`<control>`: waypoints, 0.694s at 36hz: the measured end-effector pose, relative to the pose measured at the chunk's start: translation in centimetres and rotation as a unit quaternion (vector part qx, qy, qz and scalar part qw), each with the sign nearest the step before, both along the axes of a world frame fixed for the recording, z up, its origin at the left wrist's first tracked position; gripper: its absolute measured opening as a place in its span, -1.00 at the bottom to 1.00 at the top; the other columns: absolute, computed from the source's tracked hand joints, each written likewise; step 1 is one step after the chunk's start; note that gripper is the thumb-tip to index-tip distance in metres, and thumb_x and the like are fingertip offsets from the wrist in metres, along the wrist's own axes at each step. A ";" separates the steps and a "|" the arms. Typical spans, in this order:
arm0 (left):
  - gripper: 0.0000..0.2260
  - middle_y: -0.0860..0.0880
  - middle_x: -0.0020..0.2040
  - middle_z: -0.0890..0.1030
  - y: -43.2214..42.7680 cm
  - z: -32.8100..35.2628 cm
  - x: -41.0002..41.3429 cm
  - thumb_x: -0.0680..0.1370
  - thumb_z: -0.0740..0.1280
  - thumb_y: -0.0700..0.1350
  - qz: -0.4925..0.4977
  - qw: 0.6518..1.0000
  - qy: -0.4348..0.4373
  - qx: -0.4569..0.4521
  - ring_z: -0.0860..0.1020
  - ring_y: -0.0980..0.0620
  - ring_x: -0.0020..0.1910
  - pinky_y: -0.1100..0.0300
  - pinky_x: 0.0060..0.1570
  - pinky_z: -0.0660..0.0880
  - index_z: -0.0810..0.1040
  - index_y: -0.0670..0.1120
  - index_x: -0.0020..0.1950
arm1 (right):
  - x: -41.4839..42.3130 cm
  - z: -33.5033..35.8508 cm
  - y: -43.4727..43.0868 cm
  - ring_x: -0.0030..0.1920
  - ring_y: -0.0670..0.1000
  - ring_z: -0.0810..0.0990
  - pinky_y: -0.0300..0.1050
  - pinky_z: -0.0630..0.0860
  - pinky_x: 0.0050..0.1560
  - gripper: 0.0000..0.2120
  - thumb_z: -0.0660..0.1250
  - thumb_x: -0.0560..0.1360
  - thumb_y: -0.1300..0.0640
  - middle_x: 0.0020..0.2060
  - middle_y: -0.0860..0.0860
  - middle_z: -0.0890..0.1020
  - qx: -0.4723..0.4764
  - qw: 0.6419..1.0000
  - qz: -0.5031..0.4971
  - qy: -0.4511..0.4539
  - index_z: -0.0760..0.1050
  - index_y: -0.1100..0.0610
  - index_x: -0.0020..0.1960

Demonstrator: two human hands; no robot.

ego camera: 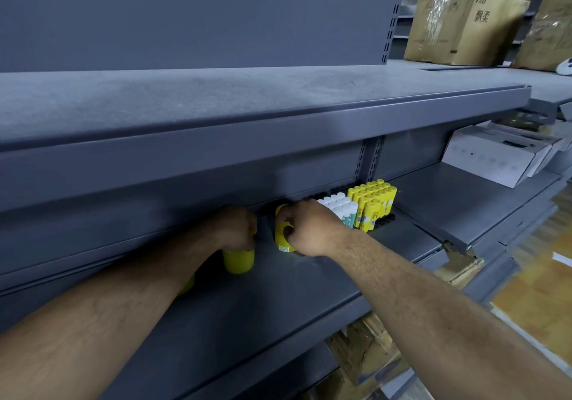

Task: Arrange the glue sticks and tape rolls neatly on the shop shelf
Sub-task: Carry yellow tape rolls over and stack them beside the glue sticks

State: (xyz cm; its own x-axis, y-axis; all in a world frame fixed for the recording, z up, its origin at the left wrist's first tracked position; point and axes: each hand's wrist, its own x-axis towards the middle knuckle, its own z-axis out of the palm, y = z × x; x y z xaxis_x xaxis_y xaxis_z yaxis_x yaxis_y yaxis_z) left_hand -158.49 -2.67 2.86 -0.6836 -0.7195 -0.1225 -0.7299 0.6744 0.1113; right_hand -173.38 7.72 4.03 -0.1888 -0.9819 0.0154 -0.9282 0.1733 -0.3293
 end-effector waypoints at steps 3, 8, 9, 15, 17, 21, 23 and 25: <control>-0.68 0.01 0.22 0.60 0.1 -0.1 -0.1 0.47 0.40 -0.09 0.001 1.000 -0.005 -0.011 0.57 -0.01 0.15 0.29 -0.08 0.40 0.61 0.01 0.22 | 0.1 -0.1 -0.1 -0.11 0.02 0.54 -0.24 0.40 -0.27 -0.66 0.28 0.48 0.19 0.01 -0.03 0.63 0.000 1.000 0.004 0.003 0.60 -0.08 0.19; -0.68 -0.05 0.20 0.62 0.4 -0.7 -0.3 0.48 0.40 -0.09 0.003 1.000 -0.011 -0.024 0.57 -0.05 0.15 0.21 0.02 0.47 0.60 -0.06 0.23 | 0.3 0.1 0.1 -0.03 0.02 0.55 -0.23 0.38 -0.20 -0.65 0.26 0.50 0.17 0.10 -0.04 0.63 0.001 1.000 0.014 0.011 0.59 -0.07 0.21; -0.67 -0.04 0.22 0.61 0.5 -0.7 -0.3 0.48 0.40 -0.08 0.001 1.000 -0.010 -0.028 0.56 -0.05 0.17 0.20 0.07 0.48 0.60 -0.06 0.24 | 0.4 0.2 0.1 0.00 0.03 0.56 -0.23 0.37 -0.22 -0.66 0.25 0.50 0.18 0.10 -0.04 0.63 -0.001 1.000 0.018 0.013 0.60 -0.07 0.21; -0.46 -0.01 0.42 0.47 0.7 -0.8 0.2 0.51 0.39 0.05 0.017 1.000 0.002 0.014 0.45 -0.02 0.36 0.25 0.24 0.36 0.41 0.04 0.49 | 0.9 0.6 0.1 0.02 0.03 0.55 -0.23 0.38 -0.15 -0.64 0.24 0.51 0.18 0.17 -0.04 0.62 0.003 0.999 0.033 0.027 0.58 -0.08 0.23; -0.39 -0.02 0.46 0.44 0.9 -0.8 0.4 0.50 0.37 0.13 0.016 1.000 0.005 0.015 0.43 -0.03 0.37 0.24 0.24 0.37 0.33 0.10 0.54 | 1.2 0.7 -0.1 0.04 0.03 0.57 -0.20 0.46 -0.11 -0.65 0.26 0.50 0.17 0.17 -0.05 0.62 0.003 0.999 0.040 0.031 0.58 -0.09 0.23; -0.39 -0.07 0.49 0.40 1.5 0.0 1.2 0.58 0.29 0.13 0.042 0.999 0.018 -0.001 0.41 -0.07 0.40 0.20 0.25 0.36 0.21 0.05 0.60 | 1.9 1.1 -0.6 0.00 0.03 0.62 -0.19 0.41 -0.17 -0.72 0.26 0.51 0.16 0.03 -0.06 0.65 0.004 0.997 0.056 0.047 0.60 -0.11 0.12; -0.39 -0.06 0.56 0.29 1.6 0.6 2.0 0.59 0.23 0.17 0.064 0.997 0.026 -0.018 0.32 -0.08 0.47 0.10 0.40 0.32 0.17 0.06 0.61 | 2.3 1.2 -1.0 0.09 0.08 0.63 -0.18 0.45 -0.09 -0.71 0.24 0.51 0.16 0.05 -0.03 0.66 -0.010 0.997 0.057 0.056 0.61 -0.12 0.12; -0.36 -0.01 0.61 0.16 1.4 0.9 3.0 0.57 0.15 0.22 0.076 0.996 0.020 -0.044 0.18 -0.06 0.56 -0.08 0.49 0.16 0.12 0.07 0.62 | 2.9 1.3 -1.4 0.23 0.10 0.58 -0.11 0.52 0.14 -0.66 0.24 0.55 0.11 0.23 -0.03 0.62 -0.034 0.996 0.059 0.055 0.57 -0.11 0.27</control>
State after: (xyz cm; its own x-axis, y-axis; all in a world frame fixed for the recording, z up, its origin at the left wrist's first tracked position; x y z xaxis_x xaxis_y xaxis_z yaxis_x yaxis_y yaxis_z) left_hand -155.49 -1.25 3.81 -0.5686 -0.8221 -0.0288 -0.8207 0.5645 0.0884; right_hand -170.50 6.32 5.29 -0.0650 -0.9932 0.0969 -0.9719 0.0410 -0.2319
